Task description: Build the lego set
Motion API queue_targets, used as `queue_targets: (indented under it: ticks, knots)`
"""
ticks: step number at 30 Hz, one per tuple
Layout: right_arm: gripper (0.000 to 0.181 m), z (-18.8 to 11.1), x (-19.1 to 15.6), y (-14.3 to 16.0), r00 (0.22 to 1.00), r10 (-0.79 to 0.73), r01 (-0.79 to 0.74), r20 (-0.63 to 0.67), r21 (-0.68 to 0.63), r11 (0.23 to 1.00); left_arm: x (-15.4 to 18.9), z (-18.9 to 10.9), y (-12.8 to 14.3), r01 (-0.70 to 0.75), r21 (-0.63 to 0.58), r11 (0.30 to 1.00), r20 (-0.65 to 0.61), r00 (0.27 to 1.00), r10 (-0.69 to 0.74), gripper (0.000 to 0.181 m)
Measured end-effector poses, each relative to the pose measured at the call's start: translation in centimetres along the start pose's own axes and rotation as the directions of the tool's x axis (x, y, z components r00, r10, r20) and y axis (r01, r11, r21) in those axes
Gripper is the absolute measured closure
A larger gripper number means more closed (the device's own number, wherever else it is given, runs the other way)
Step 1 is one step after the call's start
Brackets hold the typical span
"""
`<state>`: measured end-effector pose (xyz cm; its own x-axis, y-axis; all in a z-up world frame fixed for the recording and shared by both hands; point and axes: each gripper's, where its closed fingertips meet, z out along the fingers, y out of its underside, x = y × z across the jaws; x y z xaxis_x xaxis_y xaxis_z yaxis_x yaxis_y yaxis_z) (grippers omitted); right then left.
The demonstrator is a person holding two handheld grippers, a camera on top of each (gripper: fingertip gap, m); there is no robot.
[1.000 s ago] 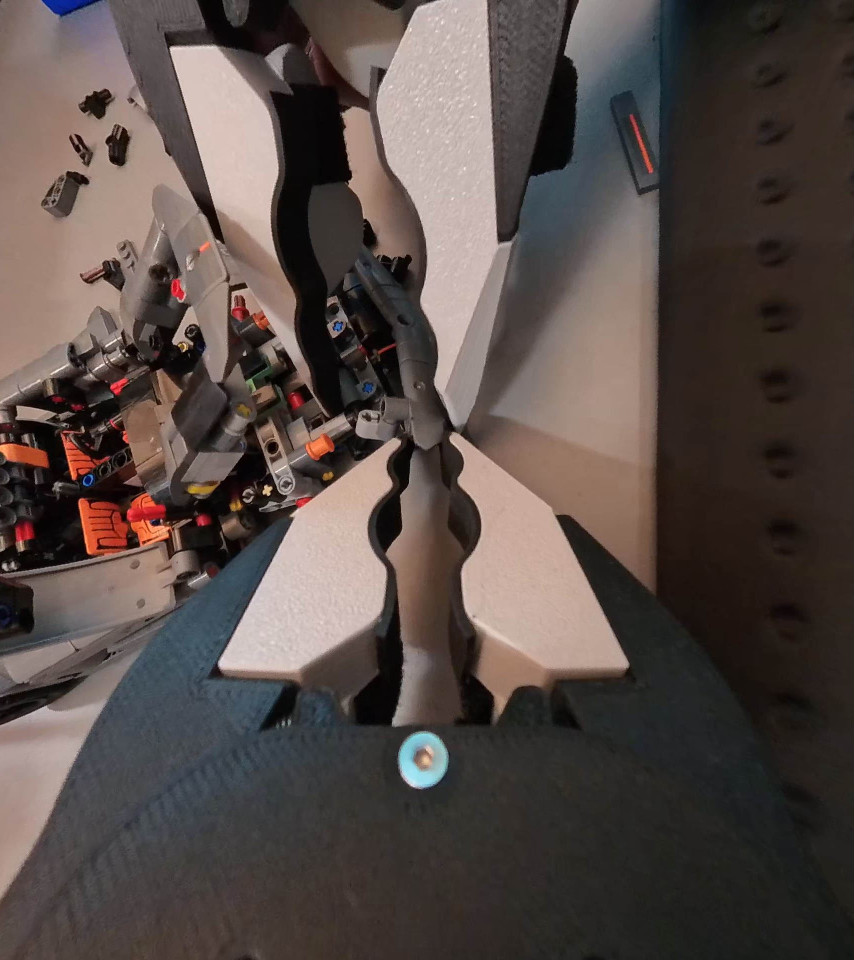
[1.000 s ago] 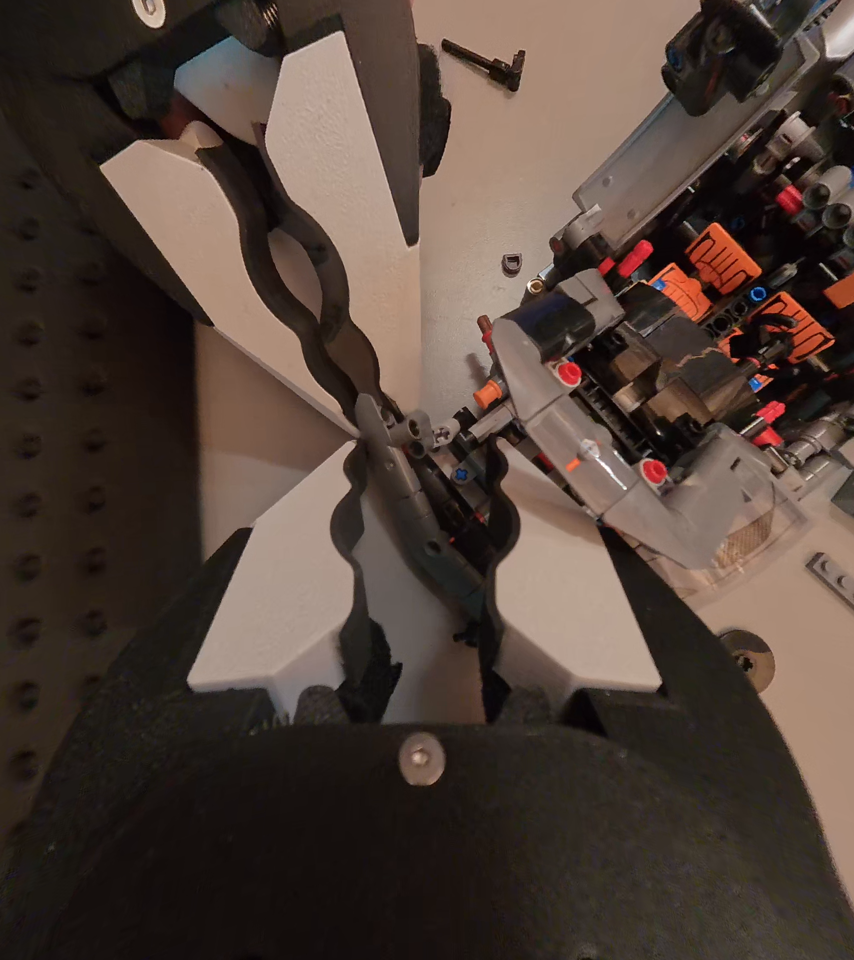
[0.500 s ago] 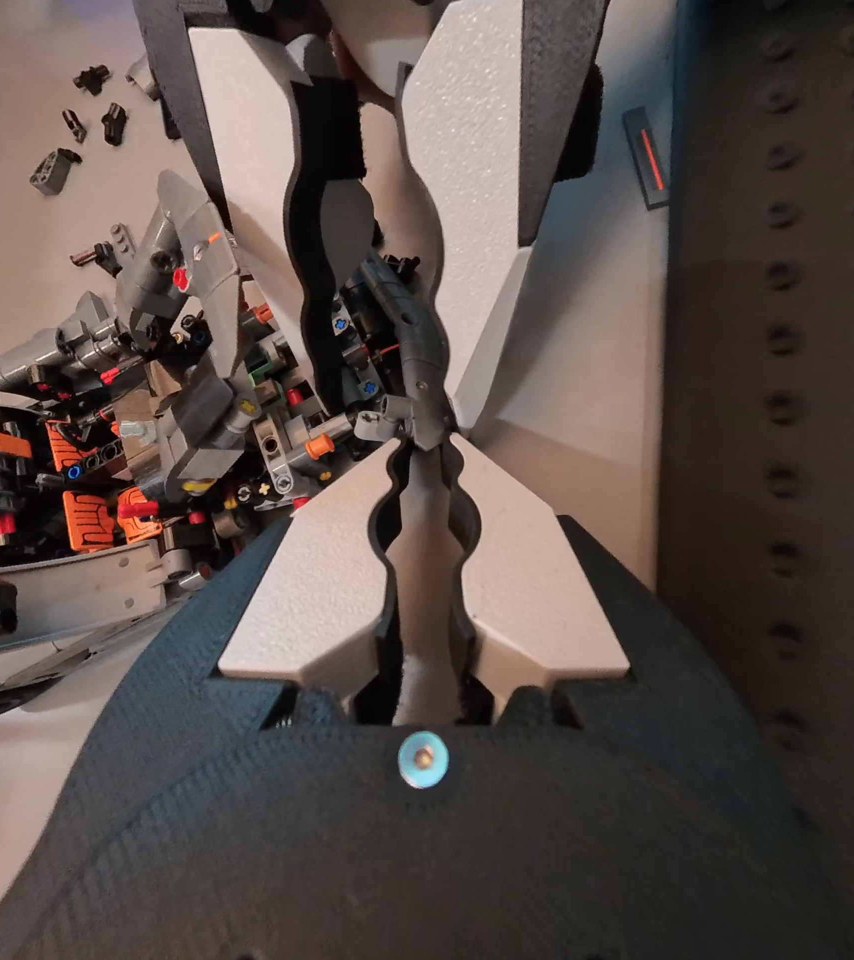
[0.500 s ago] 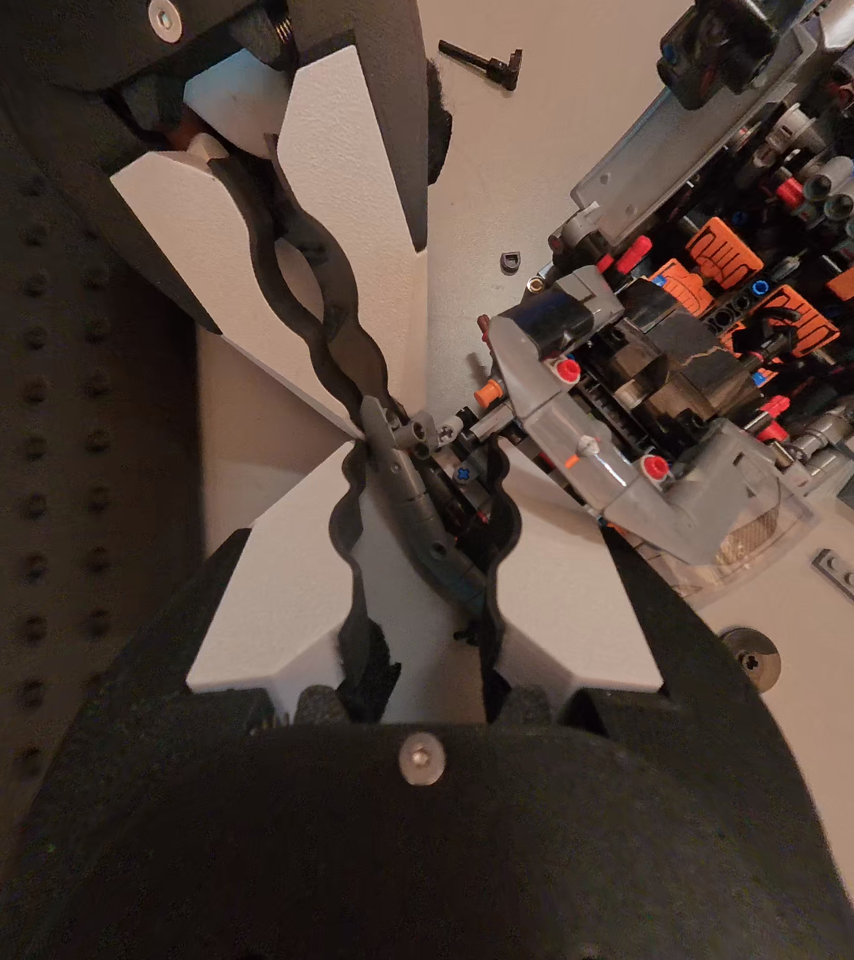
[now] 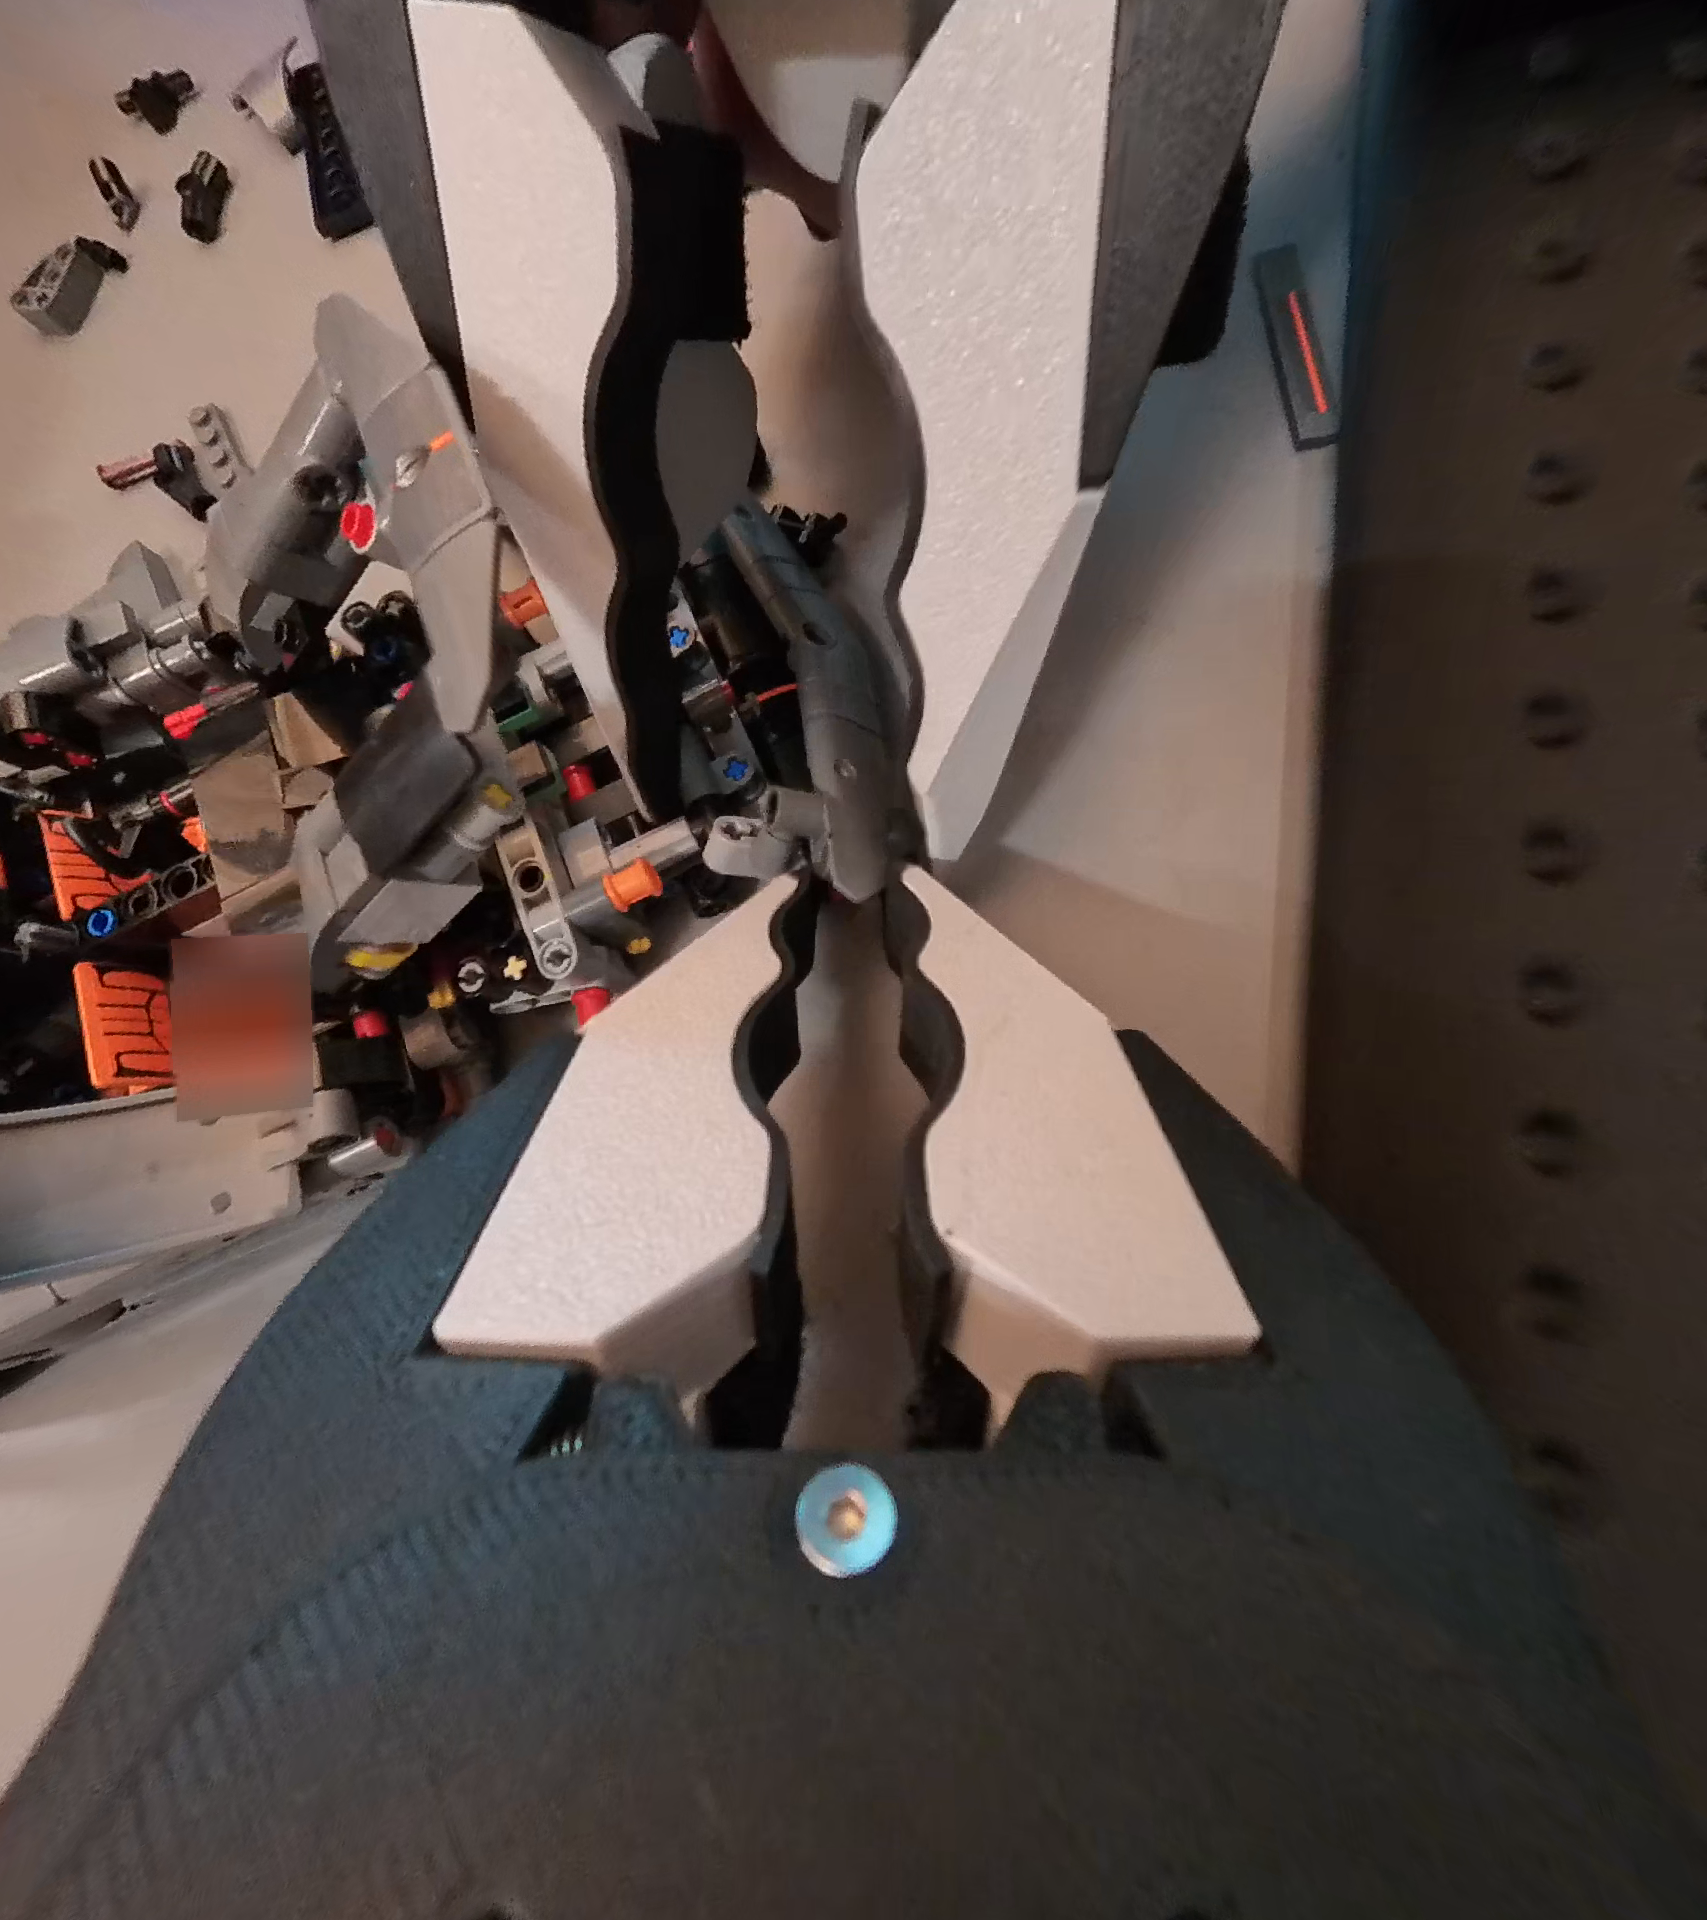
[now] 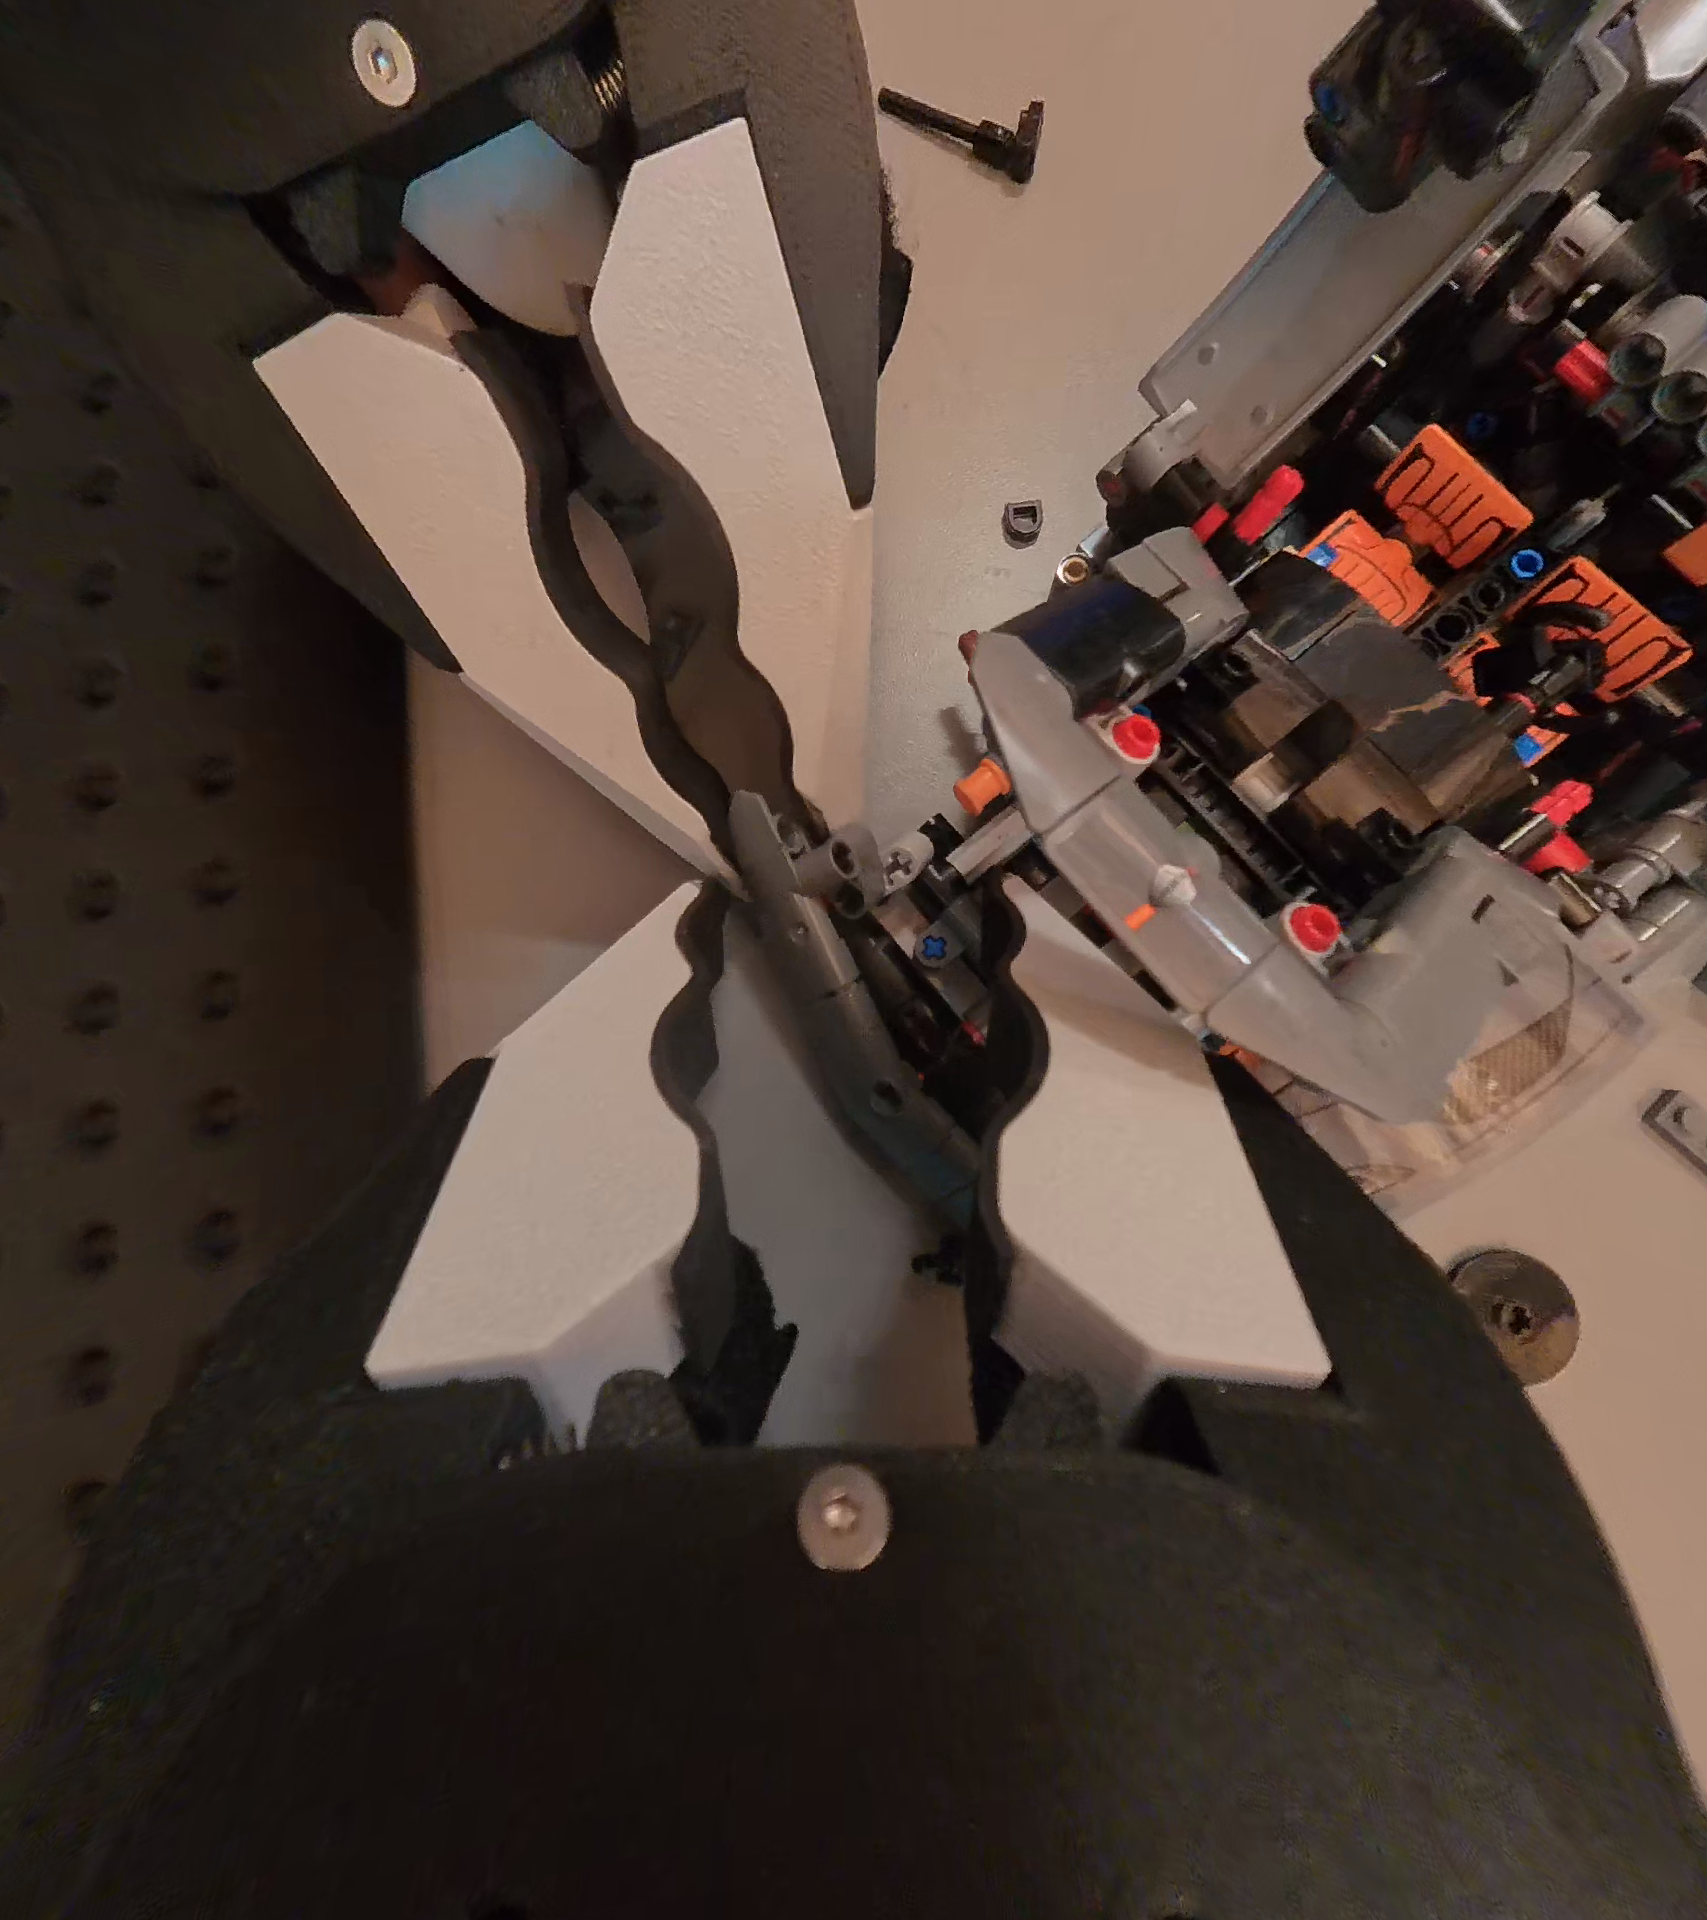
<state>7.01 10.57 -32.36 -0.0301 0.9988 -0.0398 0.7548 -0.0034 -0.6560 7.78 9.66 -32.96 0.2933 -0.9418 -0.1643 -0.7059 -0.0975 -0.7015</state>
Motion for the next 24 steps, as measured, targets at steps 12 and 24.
queue_targets:
  ticks: [12,24]
  knots:
    - [0.16,-1.5,0.8,-1.3,0.985,0.151,-0.159,0.077,0.112,0.981,-0.3,-0.5,0.9,0.047,-0.019,0.999,-0.026,0.999,-0.048,0.16]
    - [0.168,-0.7,1.7,-0.5,0.983,0.181,-0.181,0.017,0.067,0.981,-1.3,-0.2,1.3,0.138,-0.045,0.989,-0.012,0.99,-0.139,0.153]
